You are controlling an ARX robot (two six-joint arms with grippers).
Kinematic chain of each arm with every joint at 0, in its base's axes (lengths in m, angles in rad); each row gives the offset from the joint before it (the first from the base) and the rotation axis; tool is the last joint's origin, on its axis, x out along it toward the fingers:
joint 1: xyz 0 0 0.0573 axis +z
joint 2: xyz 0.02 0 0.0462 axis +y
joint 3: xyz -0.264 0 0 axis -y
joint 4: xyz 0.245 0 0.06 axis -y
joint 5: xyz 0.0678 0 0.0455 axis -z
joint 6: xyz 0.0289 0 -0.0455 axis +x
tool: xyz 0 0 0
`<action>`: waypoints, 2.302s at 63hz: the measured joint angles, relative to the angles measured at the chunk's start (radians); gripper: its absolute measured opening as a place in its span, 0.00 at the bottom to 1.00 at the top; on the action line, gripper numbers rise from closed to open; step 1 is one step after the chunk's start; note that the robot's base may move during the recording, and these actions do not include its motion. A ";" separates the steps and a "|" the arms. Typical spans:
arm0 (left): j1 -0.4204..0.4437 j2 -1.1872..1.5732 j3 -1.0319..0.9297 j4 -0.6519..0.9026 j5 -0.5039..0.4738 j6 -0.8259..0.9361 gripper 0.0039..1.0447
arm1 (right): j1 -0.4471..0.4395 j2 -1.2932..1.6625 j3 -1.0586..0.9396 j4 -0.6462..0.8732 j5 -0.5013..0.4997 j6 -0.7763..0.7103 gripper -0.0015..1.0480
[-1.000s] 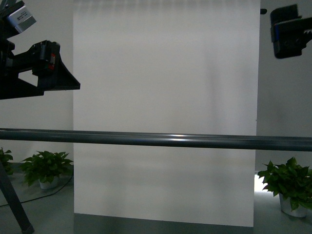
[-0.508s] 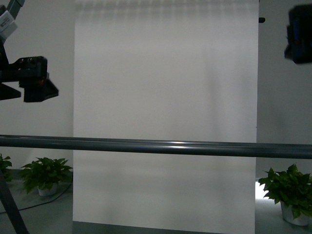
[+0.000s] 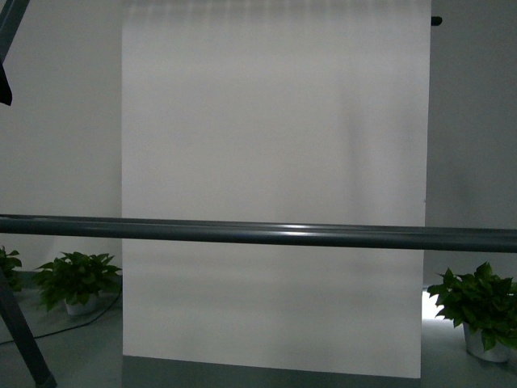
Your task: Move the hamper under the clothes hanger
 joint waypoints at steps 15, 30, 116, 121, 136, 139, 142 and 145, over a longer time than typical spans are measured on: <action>0.000 -0.096 -0.135 0.029 0.000 0.000 0.03 | -0.076 -0.091 -0.126 0.030 -0.087 0.001 0.02; 0.000 -0.238 -0.262 0.023 -0.001 0.000 0.03 | -0.093 -0.211 -0.244 0.031 -0.090 0.002 0.02; 0.000 -0.807 -0.408 -0.377 -0.002 0.000 0.03 | -0.093 -0.758 -0.390 -0.391 -0.092 0.002 0.02; 0.000 -0.824 -0.408 -0.394 -0.002 0.000 0.03 | -0.093 -0.799 -0.390 -0.401 -0.091 0.002 0.02; 0.000 -1.014 -0.407 -0.589 -0.002 0.000 0.03 | -0.093 -0.801 -0.390 -0.406 -0.091 0.002 0.02; 0.000 -1.015 -0.407 -0.593 -0.002 0.000 0.03 | -0.093 -0.801 -0.390 -0.406 -0.091 0.002 0.02; 0.000 -1.016 -0.407 -0.593 -0.002 0.000 0.03 | -0.093 -0.801 -0.390 -0.406 -0.091 0.002 0.02; 0.000 -1.017 -0.407 -0.593 -0.002 0.000 0.03 | -0.093 -0.801 -0.390 -0.406 -0.091 0.002 0.02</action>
